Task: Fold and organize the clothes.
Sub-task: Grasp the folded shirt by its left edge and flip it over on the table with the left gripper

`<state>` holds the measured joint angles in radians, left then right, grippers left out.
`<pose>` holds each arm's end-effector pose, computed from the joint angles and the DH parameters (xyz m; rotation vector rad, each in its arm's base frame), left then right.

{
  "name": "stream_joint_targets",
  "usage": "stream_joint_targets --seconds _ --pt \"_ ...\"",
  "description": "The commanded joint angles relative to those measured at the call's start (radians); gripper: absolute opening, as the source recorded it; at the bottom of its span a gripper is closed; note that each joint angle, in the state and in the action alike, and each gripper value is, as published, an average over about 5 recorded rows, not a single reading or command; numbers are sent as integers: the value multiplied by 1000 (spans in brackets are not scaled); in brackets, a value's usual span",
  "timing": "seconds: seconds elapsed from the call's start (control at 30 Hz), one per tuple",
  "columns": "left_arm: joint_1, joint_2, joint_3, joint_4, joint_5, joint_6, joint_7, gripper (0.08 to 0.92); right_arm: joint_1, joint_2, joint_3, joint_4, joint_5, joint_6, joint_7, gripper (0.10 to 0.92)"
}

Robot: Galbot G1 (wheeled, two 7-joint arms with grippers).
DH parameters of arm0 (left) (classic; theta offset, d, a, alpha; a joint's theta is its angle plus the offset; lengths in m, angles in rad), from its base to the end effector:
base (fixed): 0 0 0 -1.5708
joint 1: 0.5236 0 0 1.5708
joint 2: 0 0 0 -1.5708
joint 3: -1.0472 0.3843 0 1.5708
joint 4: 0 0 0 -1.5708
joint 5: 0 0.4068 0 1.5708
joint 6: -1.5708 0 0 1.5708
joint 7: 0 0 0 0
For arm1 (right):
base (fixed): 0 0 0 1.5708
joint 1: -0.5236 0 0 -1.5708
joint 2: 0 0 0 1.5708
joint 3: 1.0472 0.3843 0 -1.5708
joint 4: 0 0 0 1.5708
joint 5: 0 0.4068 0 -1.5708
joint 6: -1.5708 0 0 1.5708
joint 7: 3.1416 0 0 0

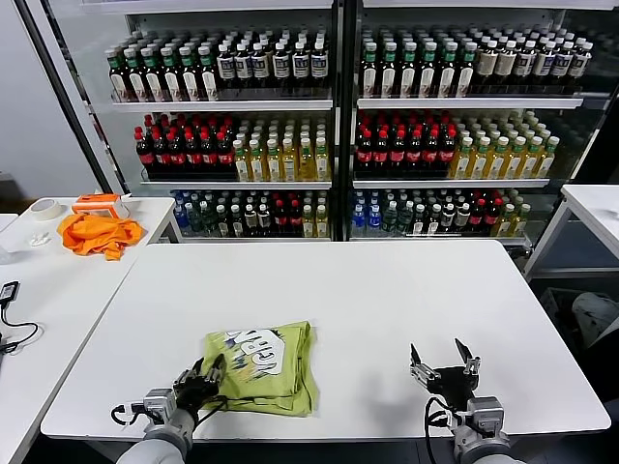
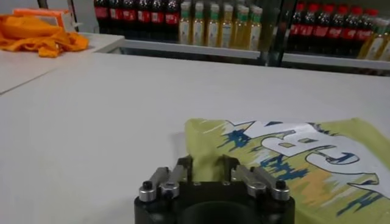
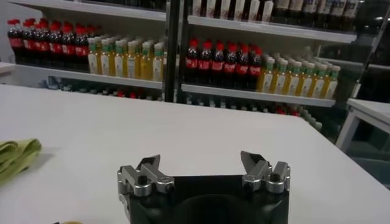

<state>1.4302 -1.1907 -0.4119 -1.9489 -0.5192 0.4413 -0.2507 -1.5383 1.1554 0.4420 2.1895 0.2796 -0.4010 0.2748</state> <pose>0.2614 0.0477 -0.3566 -0.0348 -2.6006 0.1130 0.2221 -0.0352 -0.2851 0.0213 -2.8214 0.1942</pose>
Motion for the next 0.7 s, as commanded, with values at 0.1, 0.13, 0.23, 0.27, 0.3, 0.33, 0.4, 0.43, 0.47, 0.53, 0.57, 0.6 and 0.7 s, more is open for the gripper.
stream_joint_targets --seconds 0.1,0.13,0.23,0.27,0.3,0.33,0.4,0.43,0.47,0.53,0.57,0.6,0.7 --pt "18 50 -25 -79 85 -16 -1 239 8 -6 -4 -5 0 2 -1 823" --pt "22 73 -48 -107 124 -10 0 213 9 -6 -4 -8 -1 3 -1 823" --pt "38 154 -154 -163 229 22 12 131 11 -5 -3 -13 -1 6 -1 823" --pt "45 180 -202 -168 261 30 18 106 12 -5 -3 -14 -1 7 -1 823" --pt "53 204 -254 -168 290 37 26 99 13 -5 -3 -16 -1 7 -1 823" --pt "61 227 -307 -164 312 41 36 99 15 -4 -4 -18 -1 8 0 823" --pt "75 265 -423 -153 339 49 60 100 21 -4 -8 -24 -1 8 1 823" --pt "83 282 -474 -147 352 51 77 100 25 -4 -12 -27 -1 8 2 823" --pt "91 298 -519 -144 365 53 96 100 29 -4 -15 -29 -2 7 3 823" --pt "103 326 -586 -141 386 52 135 100 39 -3 -27 -32 -3 6 4 823" --pt "105 332 -601 -146 392 50 157 100 44 -2 -34 -33 -4 6 4 823" --pt "101 333 -599 -157 388 50 175 100 51 -2 -43 -34 -6 5 4 823" --pt "69 278 -457 -246 289 81 198 100 64 0 -64 -35 -14 3 5 823"
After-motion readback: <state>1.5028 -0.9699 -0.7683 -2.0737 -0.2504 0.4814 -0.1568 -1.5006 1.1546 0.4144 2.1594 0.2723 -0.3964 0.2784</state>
